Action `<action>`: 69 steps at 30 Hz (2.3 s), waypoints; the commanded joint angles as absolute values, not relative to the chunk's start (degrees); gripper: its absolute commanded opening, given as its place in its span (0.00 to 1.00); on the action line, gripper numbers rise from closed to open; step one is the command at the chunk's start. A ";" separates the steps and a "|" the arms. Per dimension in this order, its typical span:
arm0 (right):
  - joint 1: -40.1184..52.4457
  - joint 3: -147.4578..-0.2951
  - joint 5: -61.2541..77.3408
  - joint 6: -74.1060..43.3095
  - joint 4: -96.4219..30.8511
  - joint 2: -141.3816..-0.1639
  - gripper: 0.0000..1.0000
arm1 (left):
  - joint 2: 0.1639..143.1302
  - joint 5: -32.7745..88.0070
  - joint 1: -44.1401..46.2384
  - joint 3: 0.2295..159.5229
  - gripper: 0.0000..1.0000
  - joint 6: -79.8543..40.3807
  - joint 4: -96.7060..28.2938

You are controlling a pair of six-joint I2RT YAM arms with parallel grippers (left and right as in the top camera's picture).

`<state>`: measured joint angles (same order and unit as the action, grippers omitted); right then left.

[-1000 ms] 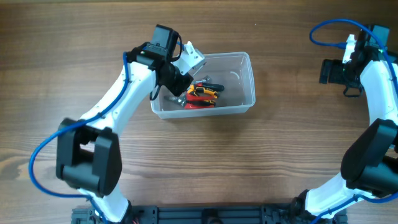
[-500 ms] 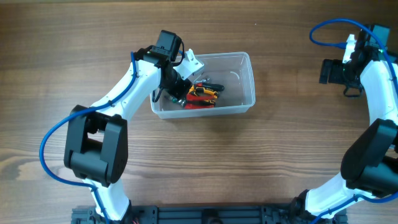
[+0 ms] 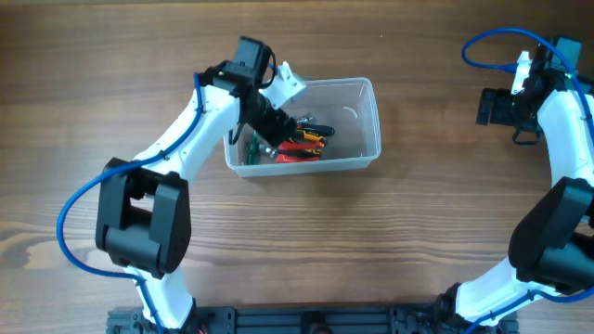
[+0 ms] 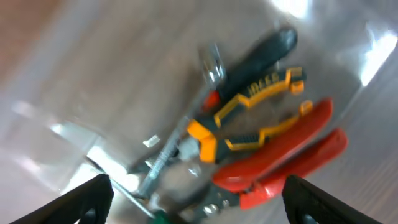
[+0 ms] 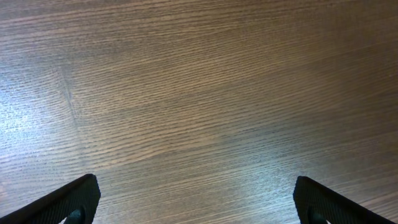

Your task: Pack container

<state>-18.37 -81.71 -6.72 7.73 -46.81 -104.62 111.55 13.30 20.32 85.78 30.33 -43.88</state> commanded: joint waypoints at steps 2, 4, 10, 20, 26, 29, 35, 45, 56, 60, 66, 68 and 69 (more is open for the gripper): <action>-18.35 -81.67 -7.75 7.46 -46.68 -104.68 1.00 | 105.23 12.58 20.36 93.93 1.00 26.68 -43.46; -18.35 -81.67 -7.75 7.46 -46.68 -104.68 1.00 | 102.56 9.80 20.36 95.68 1.00 24.51 -43.46; -18.35 -81.67 -7.75 7.46 -46.68 -104.68 1.00 | 91.42 -4.43 20.36 96.82 1.00 17.98 -44.53; -18.35 -81.67 -7.75 7.46 -46.68 -104.68 1.00 | 70.98 -8.40 20.36 96.77 1.00 0.45 -59.96; -18.35 -81.67 -7.75 7.46 -46.68 -104.68 1.00 | 64.73 -7.53 20.40 96.77 1.00 -9.41 -76.25; -18.35 -81.67 -7.75 7.46 -46.68 -104.68 1.00 | 63.07 -3.16 20.40 96.60 1.00 -12.43 -83.50; -18.35 -81.67 -7.75 7.49 -46.68 -104.68 1.00 | 58.24 2.15 20.40 94.85 1.00 -12.49 -87.77; -18.35 -81.67 -7.75 7.46 -46.68 -104.68 1.00 | 34.00 5.13 20.40 76.36 1.00 -21.50 -84.62; -18.35 -81.67 -7.75 7.46 -46.68 -104.68 1.00 | 17.89 4.47 20.40 69.32 1.00 -23.42 -76.73; -18.35 -81.67 -7.75 7.46 -46.68 -104.68 1.00 | 17.93 4.49 20.40 69.32 1.00 -23.40 -77.76; -18.35 -81.67 -7.75 7.46 -46.68 -104.68 1.00 | 17.93 5.19 20.40 69.32 1.00 -23.42 -80.38; -18.35 -81.67 -7.75 7.46 -46.68 -104.68 1.00 | 17.93 5.13 20.40 69.32 1.00 -23.35 -80.38; -18.35 -81.67 -7.73 7.46 -46.68 -104.68 1.00 | 17.93 5.15 20.40 69.32 1.00 -22.76 -80.38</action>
<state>-18.37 -81.71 -6.72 7.73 -46.81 -104.62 18.04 4.29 20.32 69.69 -22.68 -80.25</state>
